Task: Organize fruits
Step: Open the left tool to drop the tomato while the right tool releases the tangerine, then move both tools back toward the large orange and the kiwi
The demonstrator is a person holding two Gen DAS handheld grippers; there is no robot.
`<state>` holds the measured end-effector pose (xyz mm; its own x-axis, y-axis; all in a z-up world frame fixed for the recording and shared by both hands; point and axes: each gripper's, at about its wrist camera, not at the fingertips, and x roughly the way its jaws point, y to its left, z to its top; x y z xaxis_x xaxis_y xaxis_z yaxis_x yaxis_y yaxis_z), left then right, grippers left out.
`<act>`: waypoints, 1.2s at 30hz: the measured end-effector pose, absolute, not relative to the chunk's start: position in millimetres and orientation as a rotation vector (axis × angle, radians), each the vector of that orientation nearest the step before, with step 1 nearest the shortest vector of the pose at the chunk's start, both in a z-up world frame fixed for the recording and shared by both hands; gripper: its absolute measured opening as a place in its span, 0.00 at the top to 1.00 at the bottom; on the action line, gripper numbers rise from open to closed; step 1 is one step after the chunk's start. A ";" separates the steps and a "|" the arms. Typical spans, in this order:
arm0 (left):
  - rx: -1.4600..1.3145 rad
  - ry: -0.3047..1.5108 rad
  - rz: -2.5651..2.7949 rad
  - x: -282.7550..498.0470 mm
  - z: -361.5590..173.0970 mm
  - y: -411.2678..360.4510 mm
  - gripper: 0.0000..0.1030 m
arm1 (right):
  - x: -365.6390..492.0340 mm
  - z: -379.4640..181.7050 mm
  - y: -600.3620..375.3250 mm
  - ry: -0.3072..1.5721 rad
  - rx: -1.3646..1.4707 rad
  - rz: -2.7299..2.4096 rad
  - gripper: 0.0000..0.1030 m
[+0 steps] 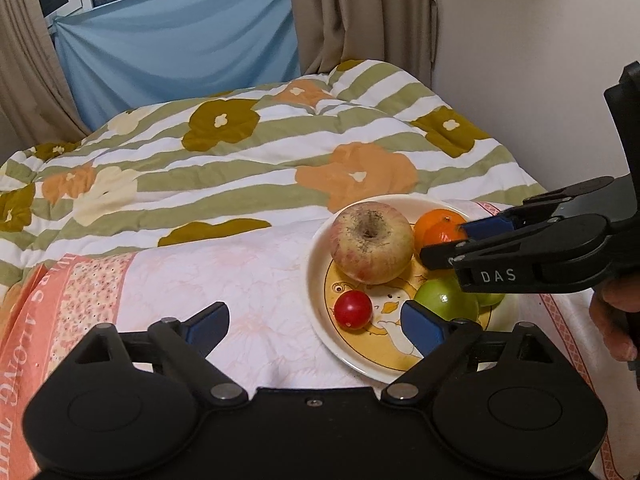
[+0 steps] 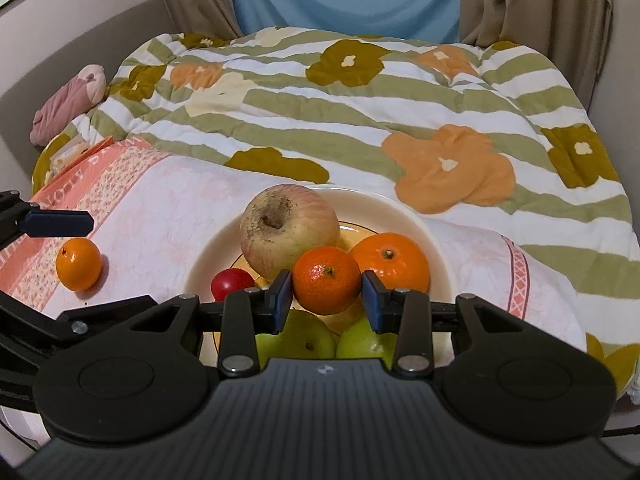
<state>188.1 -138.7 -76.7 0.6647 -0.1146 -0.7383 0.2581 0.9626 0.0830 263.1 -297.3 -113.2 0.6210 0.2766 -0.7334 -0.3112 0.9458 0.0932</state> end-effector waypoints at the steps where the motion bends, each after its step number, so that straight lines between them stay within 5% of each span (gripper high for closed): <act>1: 0.186 0.818 -0.209 187.4 -77.0 -138.1 0.08 | 262.6 -112.5 -296.1 0.825 -0.054 0.334 0.28; 2: 0.186 0.818 -0.207 186.5 -77.2 -137.6 0.08 | 262.1 -111.8 -295.1 0.819 -0.064 0.329 0.10; 4: 0.183 0.821 -0.205 184.9 -77.8 -136.7 0.08 | 260.7 -110.8 -294.0 0.817 -0.077 0.323 0.00; 36: 0.192 0.673 -0.274 81.0 -8.6 -66.3 0.00 | 141.4 -17.9 -271.4 0.724 0.005 0.159 0.00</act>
